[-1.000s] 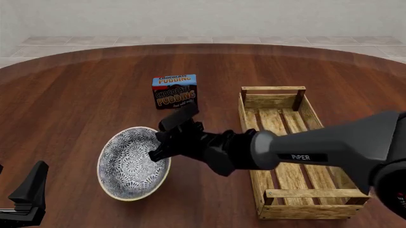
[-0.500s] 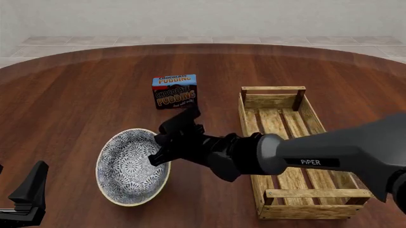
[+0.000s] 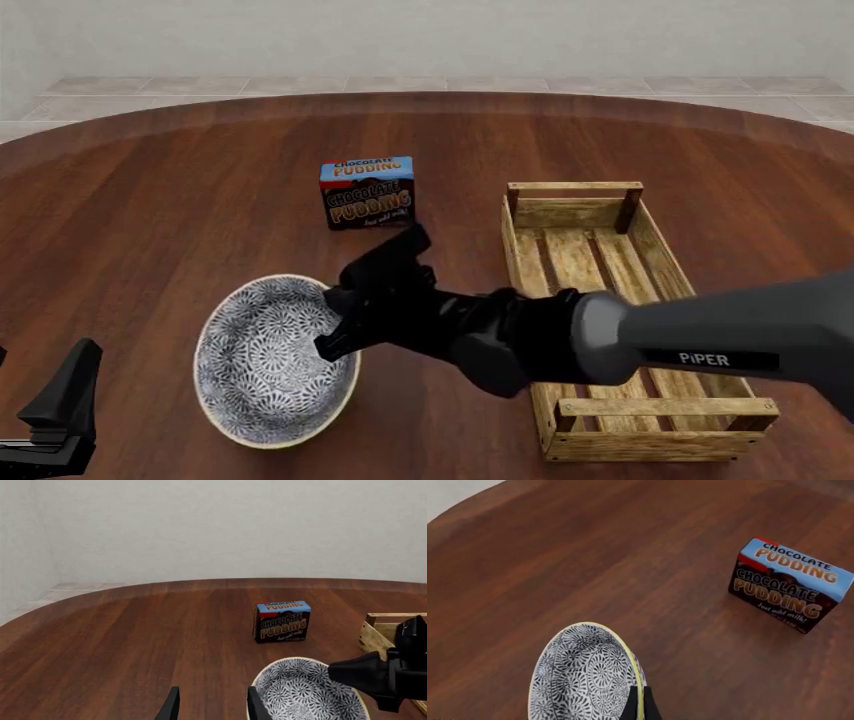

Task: Pick up the bowl on the left and put it in the tray.

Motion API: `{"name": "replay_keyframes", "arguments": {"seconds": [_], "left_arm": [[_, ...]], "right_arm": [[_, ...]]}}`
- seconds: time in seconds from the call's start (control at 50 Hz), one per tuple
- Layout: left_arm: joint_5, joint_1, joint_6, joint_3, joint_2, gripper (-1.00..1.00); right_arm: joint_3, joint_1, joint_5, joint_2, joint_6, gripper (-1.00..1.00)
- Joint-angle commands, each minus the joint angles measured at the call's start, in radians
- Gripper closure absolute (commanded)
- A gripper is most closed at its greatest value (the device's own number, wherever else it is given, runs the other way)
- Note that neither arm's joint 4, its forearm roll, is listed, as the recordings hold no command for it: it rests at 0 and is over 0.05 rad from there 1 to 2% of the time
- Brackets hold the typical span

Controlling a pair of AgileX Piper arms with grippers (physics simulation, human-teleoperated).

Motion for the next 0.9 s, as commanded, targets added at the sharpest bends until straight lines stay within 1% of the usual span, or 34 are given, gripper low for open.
{"name": "replay_keyframes", "arguments": {"seconds": [0.02,0.16,0.26,0.3,0.32,0.34,0.48,0.56,0.72,0.9], "left_arm": [[0.0,0.0,0.0,0.0,0.0,-1.0],[0.0,0.0,0.0,0.0,0.0,-1.0],[0.0,0.0,0.0,0.0,0.0,-1.0],[0.0,0.0,0.0,0.0,0.0,-1.0],[0.0,0.0,0.0,0.0,0.0,-1.0],[0.0,0.0,0.0,0.0,0.0,-1.0],[0.0,0.0,0.0,0.0,0.0,-1.0],[0.0,0.0,0.0,0.0,0.0,-1.0],[0.0,0.0,0.0,0.0,0.0,-1.0],[0.0,0.0,0.0,0.0,0.0,-1.0]], "right_arm": [[0.022,0.016,-0.005,-0.059,0.01,1.0],[0.016,0.016,0.018,-0.102,-0.01,1.0],[0.018,0.025,0.024,-0.118,-0.008,1.0],[0.025,0.038,0.031,-0.13,-0.025,1.0],[0.02,0.019,0.022,-0.135,-0.01,1.0],[0.016,0.03,0.035,-0.135,-0.019,1.0],[0.014,0.026,0.042,-0.163,-0.009,1.0],[0.015,0.025,0.051,-0.183,-0.017,1.0],[0.018,0.015,0.063,-0.231,-0.016,1.0],[0.018,-0.009,0.081,-0.287,-0.041,1.0]]}}
